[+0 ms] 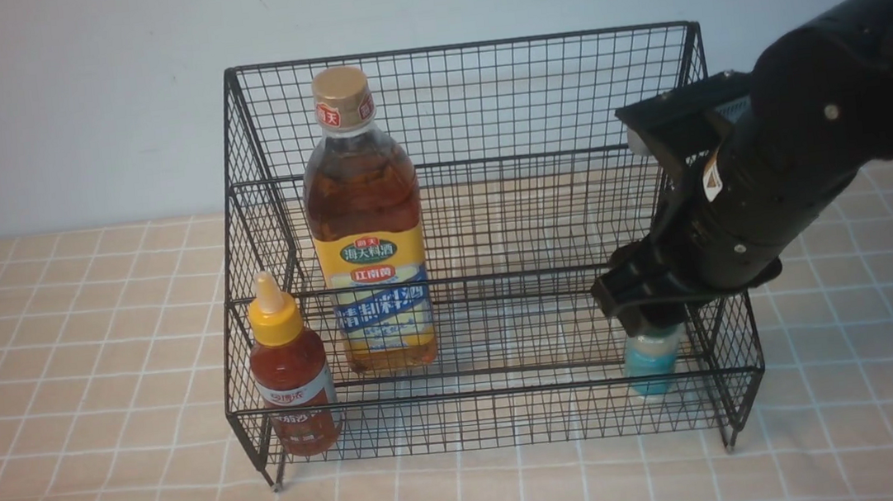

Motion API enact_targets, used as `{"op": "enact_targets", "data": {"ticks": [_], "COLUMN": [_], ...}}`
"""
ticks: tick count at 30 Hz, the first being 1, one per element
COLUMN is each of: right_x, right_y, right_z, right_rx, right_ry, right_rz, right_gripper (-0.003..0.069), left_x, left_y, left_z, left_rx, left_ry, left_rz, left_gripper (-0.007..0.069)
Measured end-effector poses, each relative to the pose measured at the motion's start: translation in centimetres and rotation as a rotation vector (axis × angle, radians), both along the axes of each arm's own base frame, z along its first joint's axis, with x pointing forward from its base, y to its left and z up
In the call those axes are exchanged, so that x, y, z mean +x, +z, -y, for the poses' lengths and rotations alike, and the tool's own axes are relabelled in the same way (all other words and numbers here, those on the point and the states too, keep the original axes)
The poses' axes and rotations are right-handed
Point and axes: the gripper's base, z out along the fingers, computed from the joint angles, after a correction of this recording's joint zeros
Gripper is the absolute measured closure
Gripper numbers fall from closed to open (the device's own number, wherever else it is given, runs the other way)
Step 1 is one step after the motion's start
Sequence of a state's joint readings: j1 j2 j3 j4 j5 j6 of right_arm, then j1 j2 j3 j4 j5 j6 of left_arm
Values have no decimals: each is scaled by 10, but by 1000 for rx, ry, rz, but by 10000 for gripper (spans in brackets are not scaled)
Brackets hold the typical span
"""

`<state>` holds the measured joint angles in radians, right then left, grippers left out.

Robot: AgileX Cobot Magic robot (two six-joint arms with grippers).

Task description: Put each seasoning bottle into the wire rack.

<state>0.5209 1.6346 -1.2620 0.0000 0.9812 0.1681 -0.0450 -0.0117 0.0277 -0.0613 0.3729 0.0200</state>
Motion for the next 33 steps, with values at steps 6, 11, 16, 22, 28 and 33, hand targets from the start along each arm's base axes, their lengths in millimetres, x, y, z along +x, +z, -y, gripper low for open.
{"op": "enact_targets", "data": {"ticks": [6,11,16,22,28,33], "right_x": [0,-2,-18,-77,-193,-265], "right_y": [0,20,78,167,216,193], "right_z": [0,1,10,45,113,158], "right_rx": [0,-10,23,162,356,517], "right_ry": [0,-2,-4,-5,-9,-8], "right_rz": [1,-16,42,298,683,1076], "right_gripper": [230,233,307,494,660,671], "left_x": [0,0,0,0,0,0], "left_y": [0,0,0,0,0,0], "left_z": [0,0,0,0,0,0], "left_rx": [0,0,0,0,0,0], "left_ry": [0,0,0,0,0,0], "left_rz": [0,0,0,0,-1,-1], "left_gripper": [631,631,631,631,631,631]}}
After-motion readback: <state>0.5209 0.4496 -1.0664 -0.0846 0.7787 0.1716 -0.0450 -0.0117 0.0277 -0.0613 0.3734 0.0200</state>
